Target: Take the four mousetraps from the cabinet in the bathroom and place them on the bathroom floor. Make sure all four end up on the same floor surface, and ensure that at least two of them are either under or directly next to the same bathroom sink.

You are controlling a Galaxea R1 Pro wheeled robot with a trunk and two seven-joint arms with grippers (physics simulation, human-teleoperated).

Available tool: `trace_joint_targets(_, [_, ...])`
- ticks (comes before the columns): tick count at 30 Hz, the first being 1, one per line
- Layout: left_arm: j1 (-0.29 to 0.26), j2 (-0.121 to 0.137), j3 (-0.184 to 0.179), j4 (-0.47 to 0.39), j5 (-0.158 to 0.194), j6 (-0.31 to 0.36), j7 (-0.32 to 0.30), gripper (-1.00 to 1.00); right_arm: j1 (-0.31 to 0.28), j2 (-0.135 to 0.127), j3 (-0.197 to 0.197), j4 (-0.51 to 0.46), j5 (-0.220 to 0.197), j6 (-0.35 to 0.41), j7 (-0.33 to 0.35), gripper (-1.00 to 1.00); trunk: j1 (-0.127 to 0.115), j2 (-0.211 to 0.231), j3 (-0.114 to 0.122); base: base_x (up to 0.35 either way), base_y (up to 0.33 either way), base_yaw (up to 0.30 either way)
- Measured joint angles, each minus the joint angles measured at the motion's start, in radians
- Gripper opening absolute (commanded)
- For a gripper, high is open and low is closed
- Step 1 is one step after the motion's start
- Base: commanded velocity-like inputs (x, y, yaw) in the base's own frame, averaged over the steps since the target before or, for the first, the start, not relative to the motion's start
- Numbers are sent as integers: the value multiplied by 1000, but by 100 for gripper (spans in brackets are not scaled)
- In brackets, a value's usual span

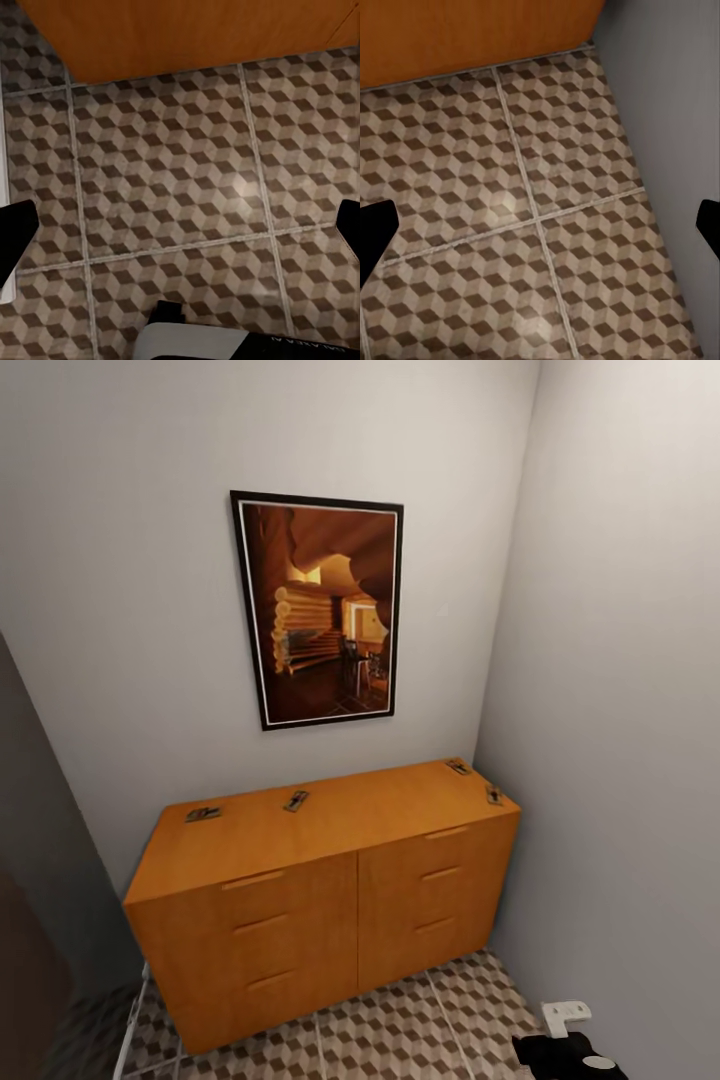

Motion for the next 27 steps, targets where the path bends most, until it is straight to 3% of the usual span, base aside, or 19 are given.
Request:
trace_joint_targets(7, [0,0,0,0,0,0,0,100,0,0,0,0,0,0,0,100,0,0,0,325,-91,-25])
trace_joint_targets(17, [0,0,0,0,0,0,0,100,0,0,0,0,0,0,0,100,0,0,0,326,-93,-189])
trace_joint_targets(27, [0,-1,1,0,0,0,0,100,0,0,1,0,0,0,0,100,0,0,0,326,-93,-26])
